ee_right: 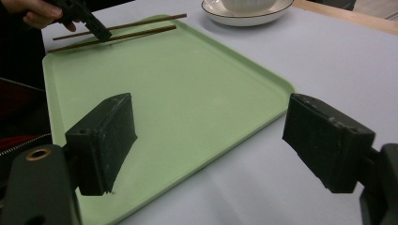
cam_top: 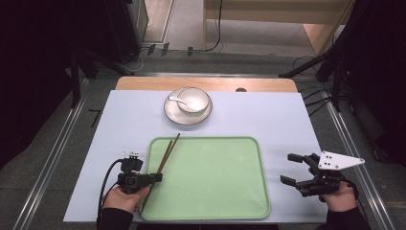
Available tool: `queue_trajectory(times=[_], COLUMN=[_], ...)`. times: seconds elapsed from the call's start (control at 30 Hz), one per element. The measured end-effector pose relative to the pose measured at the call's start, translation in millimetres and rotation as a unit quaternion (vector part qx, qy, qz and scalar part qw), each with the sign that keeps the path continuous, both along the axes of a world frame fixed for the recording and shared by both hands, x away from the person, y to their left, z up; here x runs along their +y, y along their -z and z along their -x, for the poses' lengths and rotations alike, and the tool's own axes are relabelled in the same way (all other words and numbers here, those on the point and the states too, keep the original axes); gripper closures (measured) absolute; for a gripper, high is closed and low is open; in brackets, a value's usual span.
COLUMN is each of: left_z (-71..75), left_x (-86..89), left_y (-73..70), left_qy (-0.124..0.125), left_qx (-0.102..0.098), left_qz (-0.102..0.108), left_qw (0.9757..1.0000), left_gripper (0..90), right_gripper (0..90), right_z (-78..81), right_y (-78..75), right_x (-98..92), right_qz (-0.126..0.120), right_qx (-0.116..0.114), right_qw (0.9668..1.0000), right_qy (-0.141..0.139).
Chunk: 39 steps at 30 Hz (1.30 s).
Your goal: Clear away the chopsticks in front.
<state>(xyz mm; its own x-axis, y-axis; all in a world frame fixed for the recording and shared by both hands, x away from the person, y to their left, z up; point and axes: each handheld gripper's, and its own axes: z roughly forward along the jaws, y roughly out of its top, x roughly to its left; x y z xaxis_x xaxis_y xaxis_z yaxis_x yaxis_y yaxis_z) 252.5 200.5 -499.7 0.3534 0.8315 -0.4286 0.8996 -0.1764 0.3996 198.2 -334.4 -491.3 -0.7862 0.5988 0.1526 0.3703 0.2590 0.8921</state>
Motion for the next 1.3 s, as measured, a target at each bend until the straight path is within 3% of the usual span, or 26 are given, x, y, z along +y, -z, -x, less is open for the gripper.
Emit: queue_trajectory(times=[0.13, 0.27, 0.3, 0.47, 0.73, 1.07, 1.1, 1.17, 1.3], left_z=[-1.2, -0.9, -0.3, 1.4, 9.5, 8.7, 8.0, 6.8, 4.4], left_x=[-1.5, 0.6, 1.5, 3.0, 5.3, 7.1, 8.4, 10.4, 17.5], left_y=[4.1, 3.5, 2.0, 1.0, 1.0, 1.7, 1.4, -0.3, -8.0], left_qy=[0.001, -0.011, -0.012, -0.014, -0.014, -0.011, -0.006, -0.002, 0.004], left_qx=[0.007, 0.003, -0.001, 0.003, 0.011, 0.009, 0.007, -0.002, -0.024], left_qz=[-0.021, -0.027, -0.041, -0.044, -0.038, -0.024, -0.016, -0.016, 0.012], left_qw=[0.9998, 0.9996, 0.9991, 0.9989, 0.9991, 0.9996, 0.9998, 0.9999, 0.9996], left_gripper=[85.9, 85.8, 85.6, 84.9, 85.0, 81.9, 74.8, 71.9, 59.8], right_gripper=[17.7, 17.6, 17.7, 17.6, 17.6, 17.6, 17.6, 17.7, 17.6], right_z=[-0.4, -0.4, -0.4, -0.1, 0.1, 0.1, 0.1, 0.3, -0.1], right_y=[0.1, -0.1, 0.0, 0.0, 0.2, 0.0, -0.1, -0.1, 0.2], right_x=[0.0, 0.3, 0.1, -0.4, -1.0, -0.6, -0.6, -0.6, -0.9], right_qz=[0.000, 0.000, 0.000, -0.001, -0.002, -0.002, -0.002, -0.003, -0.004], right_qx=[0.000, 0.001, 0.000, 0.000, 0.001, 0.000, 0.000, 0.000, 0.000], right_qw=[1.0000, 1.0000, 1.0000, 1.0000, 1.0000, 1.0000, 1.0000, 1.0000, 1.0000], right_qy=[0.000, 0.000, 0.000, 0.000, 0.000, -0.001, -0.001, -0.001, -0.002])
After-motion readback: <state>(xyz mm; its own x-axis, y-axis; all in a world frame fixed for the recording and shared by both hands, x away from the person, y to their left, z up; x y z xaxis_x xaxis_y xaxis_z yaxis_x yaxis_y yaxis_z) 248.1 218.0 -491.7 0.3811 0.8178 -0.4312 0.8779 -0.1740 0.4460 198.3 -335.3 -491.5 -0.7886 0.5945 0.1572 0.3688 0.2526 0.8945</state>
